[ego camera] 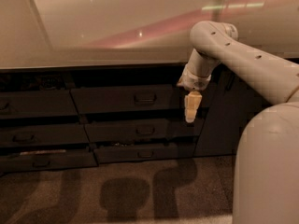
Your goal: Open top drawer
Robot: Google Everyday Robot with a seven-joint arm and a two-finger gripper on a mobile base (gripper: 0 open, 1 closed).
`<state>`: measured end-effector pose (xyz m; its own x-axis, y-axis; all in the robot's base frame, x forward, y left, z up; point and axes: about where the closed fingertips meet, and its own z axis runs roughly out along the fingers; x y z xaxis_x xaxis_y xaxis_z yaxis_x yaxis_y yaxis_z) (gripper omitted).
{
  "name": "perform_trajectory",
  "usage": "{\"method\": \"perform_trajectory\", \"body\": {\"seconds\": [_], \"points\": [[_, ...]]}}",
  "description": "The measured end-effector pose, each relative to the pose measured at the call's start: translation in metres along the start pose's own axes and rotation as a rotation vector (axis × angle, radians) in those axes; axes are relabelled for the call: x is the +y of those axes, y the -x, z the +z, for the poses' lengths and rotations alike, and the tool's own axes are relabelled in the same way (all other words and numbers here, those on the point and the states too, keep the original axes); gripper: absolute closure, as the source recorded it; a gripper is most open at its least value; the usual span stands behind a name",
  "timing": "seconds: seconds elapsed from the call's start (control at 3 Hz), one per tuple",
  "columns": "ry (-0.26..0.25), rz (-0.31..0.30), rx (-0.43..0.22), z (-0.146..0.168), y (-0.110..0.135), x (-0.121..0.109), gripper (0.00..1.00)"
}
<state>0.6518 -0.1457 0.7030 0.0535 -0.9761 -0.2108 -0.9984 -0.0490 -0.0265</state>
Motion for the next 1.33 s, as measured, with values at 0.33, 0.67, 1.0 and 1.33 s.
{"method": "perform_trajectory", "body": {"seconds": [0.33, 0.67, 1.0, 1.33], "points": [[-0.068, -0.046, 0.05, -0.002, 0.006, 0.008, 0.0], [-0.135, -0.193, 0.087, 0.025, 0.011, 0.037, 0.0], [-0.135, -0.193, 0.087, 0.025, 0.011, 0.037, 0.0], [-0.136, -0.179, 0.092, 0.025, 0.009, 0.036, 0.0]]}}
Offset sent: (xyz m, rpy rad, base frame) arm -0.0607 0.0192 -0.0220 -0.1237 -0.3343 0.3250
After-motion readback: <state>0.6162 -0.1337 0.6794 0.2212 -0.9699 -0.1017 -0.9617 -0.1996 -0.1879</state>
